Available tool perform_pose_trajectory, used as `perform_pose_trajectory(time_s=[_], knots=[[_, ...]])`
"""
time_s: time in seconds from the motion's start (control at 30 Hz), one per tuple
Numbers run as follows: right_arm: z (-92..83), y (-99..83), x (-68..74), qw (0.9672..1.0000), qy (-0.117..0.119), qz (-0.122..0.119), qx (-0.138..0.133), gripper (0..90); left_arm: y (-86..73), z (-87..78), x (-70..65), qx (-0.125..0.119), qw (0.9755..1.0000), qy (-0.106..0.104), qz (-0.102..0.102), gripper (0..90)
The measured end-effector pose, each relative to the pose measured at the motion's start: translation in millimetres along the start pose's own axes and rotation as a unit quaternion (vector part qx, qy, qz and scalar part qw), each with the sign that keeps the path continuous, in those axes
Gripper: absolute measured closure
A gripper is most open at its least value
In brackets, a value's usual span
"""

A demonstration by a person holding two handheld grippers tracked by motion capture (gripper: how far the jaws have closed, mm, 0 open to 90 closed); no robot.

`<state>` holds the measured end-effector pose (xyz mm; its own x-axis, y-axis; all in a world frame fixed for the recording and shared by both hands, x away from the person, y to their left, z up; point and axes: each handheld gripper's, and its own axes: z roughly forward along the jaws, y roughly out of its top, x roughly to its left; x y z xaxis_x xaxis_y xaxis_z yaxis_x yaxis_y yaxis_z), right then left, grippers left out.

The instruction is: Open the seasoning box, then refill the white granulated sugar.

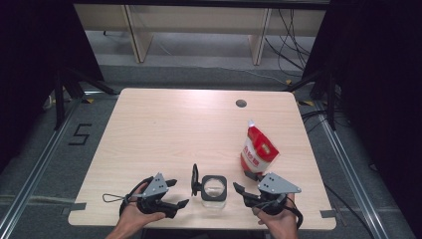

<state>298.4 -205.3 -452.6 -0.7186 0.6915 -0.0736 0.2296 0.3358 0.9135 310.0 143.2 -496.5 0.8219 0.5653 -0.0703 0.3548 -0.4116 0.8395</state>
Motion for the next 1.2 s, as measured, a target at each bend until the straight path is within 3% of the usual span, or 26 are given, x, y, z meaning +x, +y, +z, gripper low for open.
perform_pose_trajectory(time_s=[0.1,0.17,0.3,0.37,0.43,0.47,0.5,0.53,0.57,0.67,0.8,0.97,1.0,1.03,1.1,1.13,1.17,1.2], knots=[[-1.7,-5.0,-3.4,1.0,-0.005,0.006,0.004,44.8,-0.8,-1.2,-0.9,0.007,0.9999,0.006,0.009,20.5],[-3.8,-12.3,-5.9,0.9995,-0.005,0.027,0.016,43.1,-2.9,0.4,-4.2,0.008,0.9999,0.006,0.001,18.1],[-5.9,-16.1,-7.3,0.9991,-0.011,0.037,0.018,41.8,-5.3,-0.6,-5.6,0.015,0.9999,0.007,-0.002,18.1],[-9.8,-18.9,-8.6,0.9984,-0.027,0.045,0.02,40.5,-6.2,-3.3,-7.1,0.018,0.9998,0.007,-0.008,18.1],[-9.9,-20.3,-11.8,0.9989,-0.03,0.033,0.011,39.8,-6.4,-3.7,-6.2,0.021,0.9997,0.008,-0.004,18.2],[-12.2,-21.3,-10.5,0.9981,-0.029,0.051,0.022,39.2,-6.1,-4.4,-7.4,0.02,0.9997,0.008,-0.008,18.4],[-12.1,-23.0,-12.3,0.9983,-0.028,0.048,0.017,38.9,-6.2,-4.5,-7.7,0.019,0.9997,0.008,-0.008,18.7],[-15.7,-24.1,-10.3,0.9965,-0.039,0.07,0.026,38.7,-6.5,-3.6,-9.3,0.013,0.9998,0.006,-0.016,18.7],[-17.3,-26.2,-15.7,0.997,-0.038,0.064,0.023,38.1,-6.9,-4.4,-9.2,0.02,0.9997,0.006,-0.008,19.1],[-19.8,-28.1,-19.3,0.9965,-0.047,0.066,0.019,37.3,-6.7,-4.7,-9.8,0.022,0.9997,0.006,-0.009,19.4],[-24.3,-32.5,-24.0,0.9945,-0.063,0.083,0.015,34.2,-6.7,-4.2,-11.2,0.021,0.9997,0.005,-0.013,19.5],[-28.9,-38.4,-34.0,0.991,-0.092,0.096,0.008,26.2,-6.7,-3.5,-11.2,0.024,0.9997,0.007,0.002,19.6],[-28.9,-38.4,-34.0,0.991,-0.092,0.096,0.008,26.2,-7.4,-3.1,-13.1,0.024,0.9996,0.009,-0.013,19.6],[-30.8,-38.5,-38.2,0.9892,-0.109,0.098,0.004,24.0,-6.4,-2.7,-12.3,0.023,0.9997,0.004,0.001,19.7],[-31.8,-37.9,-42.4,0.9888,-0.114,0.096,0.001,21.7,-5.7,-2.5,-10.8,0.029,0.9995,0.003,0.01,19.8],[-32.5,-37.6,-44.0,0.9883,-0.122,0.091,0.001,19.4,-6.9,0.1,-13.7,0.021,0.9997,0.001,-0.012,19.8],[-32.1,-38.2,-47.1,0.9883,-0.128,0.082,0.002,18.2,-7.6,0.7,-14.1,0.022,0.9996,-0.002,-0.015,19.8],[-30.1,-38.7,-47.2,0.9873,-0.123,0.101,-0.002,18.5,-8.4,0.0,-12.4,0.029,0.9996,0.003,-0.004,19.9]])
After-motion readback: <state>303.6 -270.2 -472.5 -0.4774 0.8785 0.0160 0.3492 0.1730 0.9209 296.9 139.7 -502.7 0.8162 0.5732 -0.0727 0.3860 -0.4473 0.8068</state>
